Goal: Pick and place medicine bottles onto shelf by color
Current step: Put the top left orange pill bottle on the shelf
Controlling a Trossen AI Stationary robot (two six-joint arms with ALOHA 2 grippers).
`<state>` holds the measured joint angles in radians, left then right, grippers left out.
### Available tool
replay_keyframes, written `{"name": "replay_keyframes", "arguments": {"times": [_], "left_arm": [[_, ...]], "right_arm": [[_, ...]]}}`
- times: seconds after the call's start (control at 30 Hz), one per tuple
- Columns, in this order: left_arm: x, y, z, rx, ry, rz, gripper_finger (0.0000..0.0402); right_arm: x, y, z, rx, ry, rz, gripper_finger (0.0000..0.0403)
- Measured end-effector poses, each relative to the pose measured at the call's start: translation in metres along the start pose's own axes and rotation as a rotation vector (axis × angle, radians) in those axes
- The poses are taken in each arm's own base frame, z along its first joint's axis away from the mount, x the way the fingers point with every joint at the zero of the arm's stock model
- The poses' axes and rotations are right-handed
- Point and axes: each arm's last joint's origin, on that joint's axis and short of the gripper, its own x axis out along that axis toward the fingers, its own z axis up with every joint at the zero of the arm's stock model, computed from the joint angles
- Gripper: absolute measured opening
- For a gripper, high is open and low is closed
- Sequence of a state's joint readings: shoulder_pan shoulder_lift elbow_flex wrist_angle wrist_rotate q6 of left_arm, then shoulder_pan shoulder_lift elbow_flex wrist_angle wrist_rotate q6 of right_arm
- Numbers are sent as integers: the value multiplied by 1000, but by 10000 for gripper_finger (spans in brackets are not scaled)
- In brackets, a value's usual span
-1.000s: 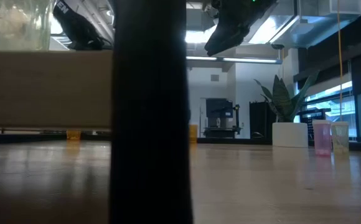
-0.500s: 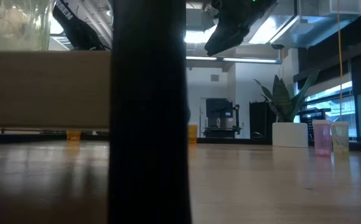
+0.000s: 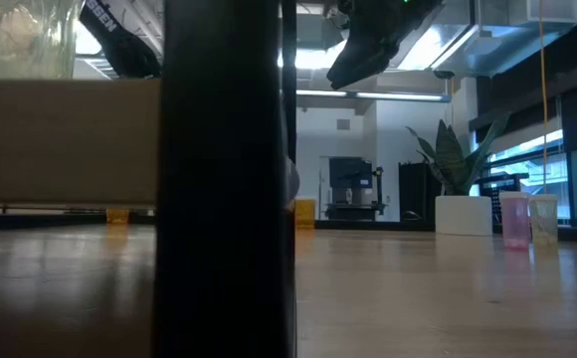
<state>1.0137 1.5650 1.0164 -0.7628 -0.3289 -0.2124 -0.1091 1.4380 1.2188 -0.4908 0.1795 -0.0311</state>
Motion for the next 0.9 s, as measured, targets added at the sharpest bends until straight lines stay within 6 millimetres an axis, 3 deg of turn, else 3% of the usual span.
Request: {"name": "replay_keyframes", "arguments": {"times": [0.27, 0.43, 0.9], "left_arm": [[-10, -18, -12, 85, 4, 162, 389], [-12, -15, -19, 17, 31, 281, 389], [12, -19, -16, -28, 69, 320, 389]], "right_arm": [[0, 0, 0, 0, 0, 0, 278], [0, 0, 0, 30, 0, 0, 278], [15, 3, -4, 17, 46, 0, 278]]}}
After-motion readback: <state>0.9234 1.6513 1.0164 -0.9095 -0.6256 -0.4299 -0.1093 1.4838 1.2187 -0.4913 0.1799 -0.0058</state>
